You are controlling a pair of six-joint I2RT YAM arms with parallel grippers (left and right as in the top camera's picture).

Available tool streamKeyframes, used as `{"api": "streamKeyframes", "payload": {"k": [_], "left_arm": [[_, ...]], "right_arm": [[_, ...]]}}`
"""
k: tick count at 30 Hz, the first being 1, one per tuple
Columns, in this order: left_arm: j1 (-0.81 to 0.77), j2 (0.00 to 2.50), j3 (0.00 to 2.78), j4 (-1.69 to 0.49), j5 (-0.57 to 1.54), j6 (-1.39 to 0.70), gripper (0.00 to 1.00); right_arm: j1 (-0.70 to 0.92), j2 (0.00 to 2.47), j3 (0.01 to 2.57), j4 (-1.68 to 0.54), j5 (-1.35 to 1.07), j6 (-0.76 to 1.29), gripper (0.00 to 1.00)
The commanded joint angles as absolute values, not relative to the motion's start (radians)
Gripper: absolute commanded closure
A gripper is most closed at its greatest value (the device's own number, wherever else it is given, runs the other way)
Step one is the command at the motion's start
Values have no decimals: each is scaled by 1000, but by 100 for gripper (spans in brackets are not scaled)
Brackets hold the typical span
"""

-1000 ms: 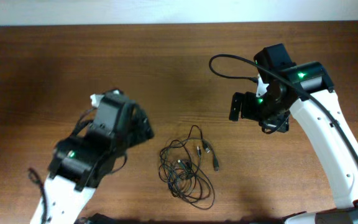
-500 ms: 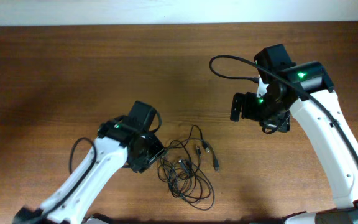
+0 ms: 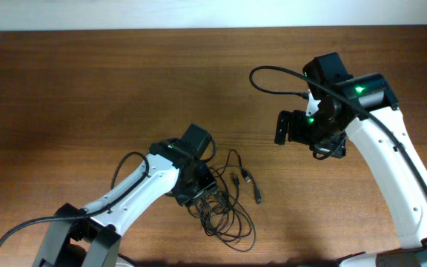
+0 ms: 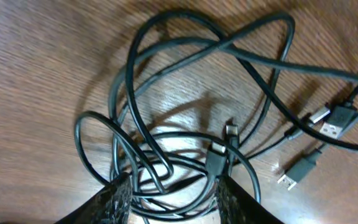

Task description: Untangle cables

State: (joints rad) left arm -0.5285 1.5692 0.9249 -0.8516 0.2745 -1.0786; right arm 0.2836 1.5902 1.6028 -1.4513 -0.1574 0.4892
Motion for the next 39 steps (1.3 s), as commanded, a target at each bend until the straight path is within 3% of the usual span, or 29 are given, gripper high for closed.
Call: {"api": "streamKeyframes", "payload": {"k": [1, 3, 7, 9, 10, 13, 17, 23, 27, 30, 33, 38, 39], "left_arm": [[-530, 1576, 868, -836, 235, -1111, 57], [-530, 1576, 814, -743, 182, -1114, 70], [-530, 1576, 811, -690, 147, -1113, 80], [-529, 1576, 812, -691, 149, -1090, 75], [-522, 1576, 826, -688, 149, -1016, 64], [-499, 1576, 886, -693, 221, -783, 50], [-499, 1576, 887, -687, 183, -618, 58], [-502, 1578, 875, -690, 187, -685, 68], [-502, 1578, 844, -688, 186, -775, 67], [-502, 1578, 804, -665, 187, -801, 61], [-502, 1578, 783, -601, 191, -845, 67], [-502, 1578, 783, -508, 350, -867, 100], [-502, 1577, 784, -508, 368, -882, 100]], "right_arm": [[280, 1577, 1613, -1451, -145, 482, 1], [280, 1577, 1613, -1451, -145, 482, 1], [280, 1577, 1613, -1451, -145, 482, 1], [280, 1577, 1613, -1451, -145, 482, 1], [280, 1577, 1613, -1451, -145, 482, 1], [280, 1577, 1613, -1451, -145, 482, 1], [280, 1577, 1613, -1451, -145, 482, 1], [280, 1577, 1613, -1452, -145, 482, 1], [280, 1577, 1613, -1452, -145, 482, 2], [280, 1577, 1613, -1451, -145, 482, 1], [280, 1577, 1613, -1451, -145, 482, 1], [280, 1577, 1613, -1444, -145, 482, 1], [280, 1577, 1613, -1443, -145, 482, 1]]}}
